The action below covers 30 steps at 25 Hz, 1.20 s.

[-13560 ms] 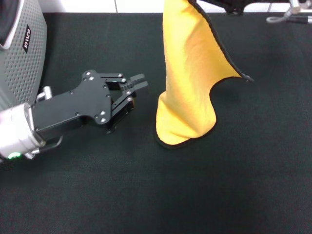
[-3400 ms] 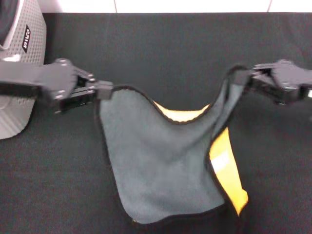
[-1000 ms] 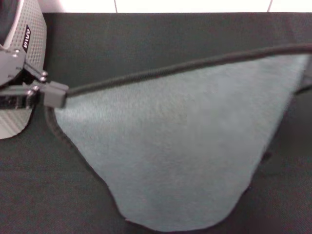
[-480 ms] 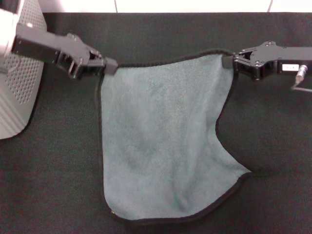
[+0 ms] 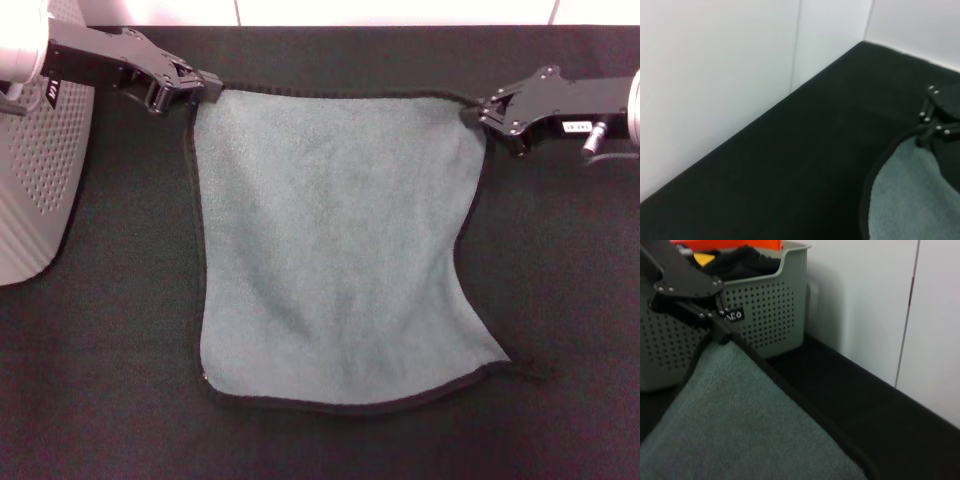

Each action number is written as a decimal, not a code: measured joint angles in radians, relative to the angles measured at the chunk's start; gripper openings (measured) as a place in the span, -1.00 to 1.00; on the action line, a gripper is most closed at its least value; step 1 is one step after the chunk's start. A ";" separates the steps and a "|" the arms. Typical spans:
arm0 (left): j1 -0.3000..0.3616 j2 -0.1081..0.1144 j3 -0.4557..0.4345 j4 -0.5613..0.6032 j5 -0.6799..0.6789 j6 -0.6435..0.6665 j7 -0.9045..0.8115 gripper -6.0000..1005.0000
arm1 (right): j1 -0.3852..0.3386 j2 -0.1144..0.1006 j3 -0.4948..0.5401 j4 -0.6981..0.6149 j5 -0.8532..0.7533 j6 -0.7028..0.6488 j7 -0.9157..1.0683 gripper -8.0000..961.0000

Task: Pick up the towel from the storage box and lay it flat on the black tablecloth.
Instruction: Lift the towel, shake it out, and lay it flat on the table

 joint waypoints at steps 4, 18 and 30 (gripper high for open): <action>-0.008 -0.009 0.000 0.000 0.031 -0.057 -0.016 -0.96 | 0.020 0.006 -0.009 0.000 -0.002 0.051 -0.049 -0.95; 0.002 -0.040 -0.003 0.003 0.056 -0.102 -0.010 -0.96 | 0.099 0.009 -0.138 0.040 -0.005 0.195 -0.085 -0.95; 0.026 -0.070 -0.003 0.013 0.057 -0.169 -0.030 -0.84 | 0.056 0.017 -0.256 0.007 0.011 0.326 0.011 -0.57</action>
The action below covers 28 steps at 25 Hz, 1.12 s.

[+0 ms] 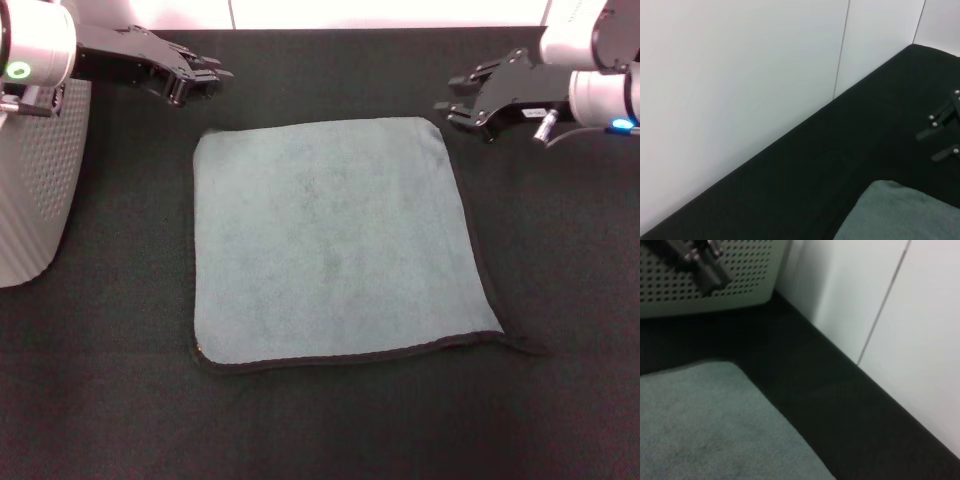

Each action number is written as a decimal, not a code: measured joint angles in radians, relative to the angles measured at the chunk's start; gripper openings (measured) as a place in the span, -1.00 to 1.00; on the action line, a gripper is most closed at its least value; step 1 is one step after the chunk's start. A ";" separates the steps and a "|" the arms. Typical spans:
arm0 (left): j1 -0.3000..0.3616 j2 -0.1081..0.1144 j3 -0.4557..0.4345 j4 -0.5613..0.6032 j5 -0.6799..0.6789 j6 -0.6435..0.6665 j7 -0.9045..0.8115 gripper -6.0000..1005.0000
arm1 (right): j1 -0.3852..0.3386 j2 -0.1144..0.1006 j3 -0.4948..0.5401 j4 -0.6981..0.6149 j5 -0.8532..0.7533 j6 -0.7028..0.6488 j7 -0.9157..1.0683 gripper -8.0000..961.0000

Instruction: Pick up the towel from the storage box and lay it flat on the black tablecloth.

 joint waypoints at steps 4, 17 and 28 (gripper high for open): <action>0.002 -0.002 0.000 0.001 0.000 0.003 0.003 -0.67 | -0.073 0.001 -0.002 -0.095 0.009 -0.033 0.019 -0.39; 0.190 -0.041 0.004 0.374 -0.407 0.320 0.057 -0.02 | -0.368 -0.001 -0.019 -0.440 0.195 -0.324 -0.003 0.37; 0.332 -0.120 0.026 0.296 -0.634 0.576 0.357 -0.01 | -0.457 -0.001 -0.016 -0.348 0.331 -0.558 -0.074 0.38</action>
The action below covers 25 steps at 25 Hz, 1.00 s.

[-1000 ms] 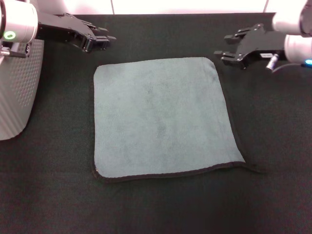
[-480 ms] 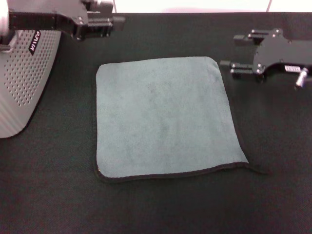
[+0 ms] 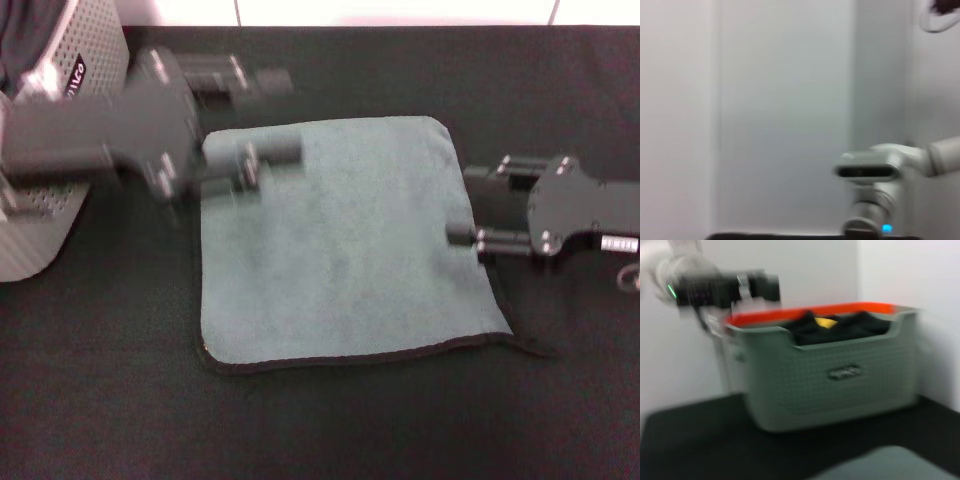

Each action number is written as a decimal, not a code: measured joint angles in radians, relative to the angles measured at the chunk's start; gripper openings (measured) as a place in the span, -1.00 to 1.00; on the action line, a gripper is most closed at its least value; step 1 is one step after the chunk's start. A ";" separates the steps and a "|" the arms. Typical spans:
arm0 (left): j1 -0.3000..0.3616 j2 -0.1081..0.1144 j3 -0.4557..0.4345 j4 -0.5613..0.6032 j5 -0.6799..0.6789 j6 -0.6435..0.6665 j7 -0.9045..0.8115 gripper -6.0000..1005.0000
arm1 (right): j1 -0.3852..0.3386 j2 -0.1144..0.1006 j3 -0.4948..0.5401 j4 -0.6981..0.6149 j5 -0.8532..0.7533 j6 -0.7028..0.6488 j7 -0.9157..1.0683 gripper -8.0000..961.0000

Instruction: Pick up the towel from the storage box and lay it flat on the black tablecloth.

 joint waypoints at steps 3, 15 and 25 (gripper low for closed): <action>0.009 -0.007 0.040 -0.133 0.032 0.048 0.180 -0.01 | 0.001 0.000 -0.005 0.062 0.048 -0.107 -0.045 0.38; -0.017 0.086 0.040 -0.602 0.150 0.030 0.569 0.00 | 0.043 0.005 -0.101 0.332 0.233 -0.305 -0.253 0.39; -0.013 0.085 0.033 -0.606 0.153 0.019 0.581 0.13 | 0.066 0.004 -0.185 0.354 0.259 -0.307 -0.266 0.40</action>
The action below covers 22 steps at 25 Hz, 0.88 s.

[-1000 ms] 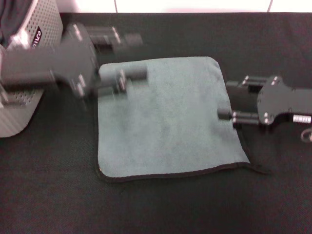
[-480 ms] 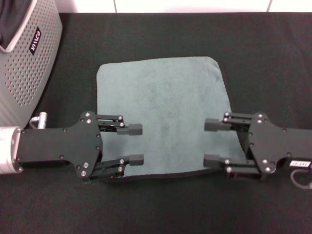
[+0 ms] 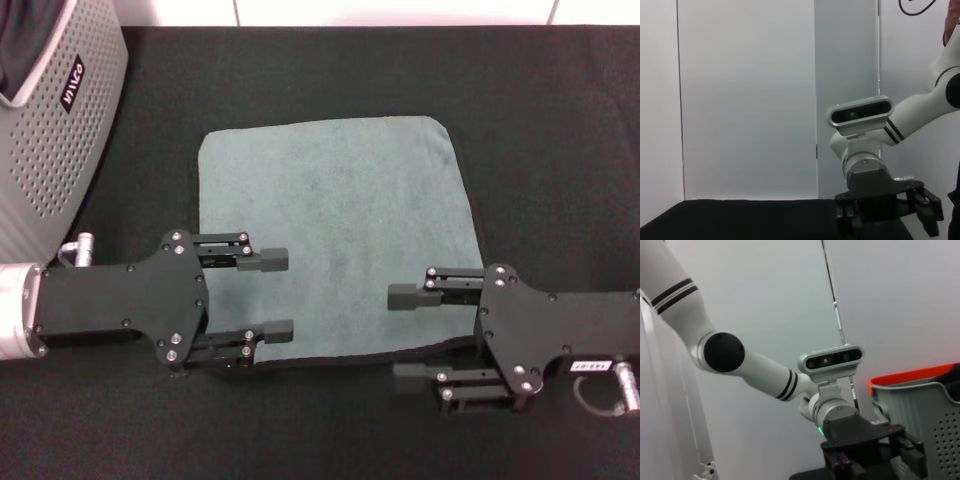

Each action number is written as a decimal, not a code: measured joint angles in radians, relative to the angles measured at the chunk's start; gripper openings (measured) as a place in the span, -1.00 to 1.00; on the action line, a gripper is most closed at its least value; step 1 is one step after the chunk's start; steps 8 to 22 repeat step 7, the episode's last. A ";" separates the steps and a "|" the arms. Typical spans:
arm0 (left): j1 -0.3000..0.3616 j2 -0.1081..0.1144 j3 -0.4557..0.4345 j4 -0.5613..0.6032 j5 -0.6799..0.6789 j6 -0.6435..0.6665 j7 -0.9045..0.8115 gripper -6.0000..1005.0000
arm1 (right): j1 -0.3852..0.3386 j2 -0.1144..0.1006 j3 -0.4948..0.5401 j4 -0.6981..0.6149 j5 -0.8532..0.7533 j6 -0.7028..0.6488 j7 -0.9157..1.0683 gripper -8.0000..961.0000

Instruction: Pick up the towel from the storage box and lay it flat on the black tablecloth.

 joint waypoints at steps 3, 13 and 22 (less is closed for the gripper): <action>0.000 -0.001 0.000 0.000 0.002 0.000 0.004 0.17 | 0.000 0.000 -0.013 0.000 0.001 0.003 -0.005 0.43; -0.003 -0.001 0.000 -0.001 0.003 -0.002 0.005 0.20 | -0.006 0.001 -0.017 0.002 0.016 0.000 -0.017 0.47; -0.003 -0.001 0.000 -0.001 0.003 -0.002 0.005 0.20 | -0.006 0.001 -0.017 0.002 0.016 0.000 -0.017 0.47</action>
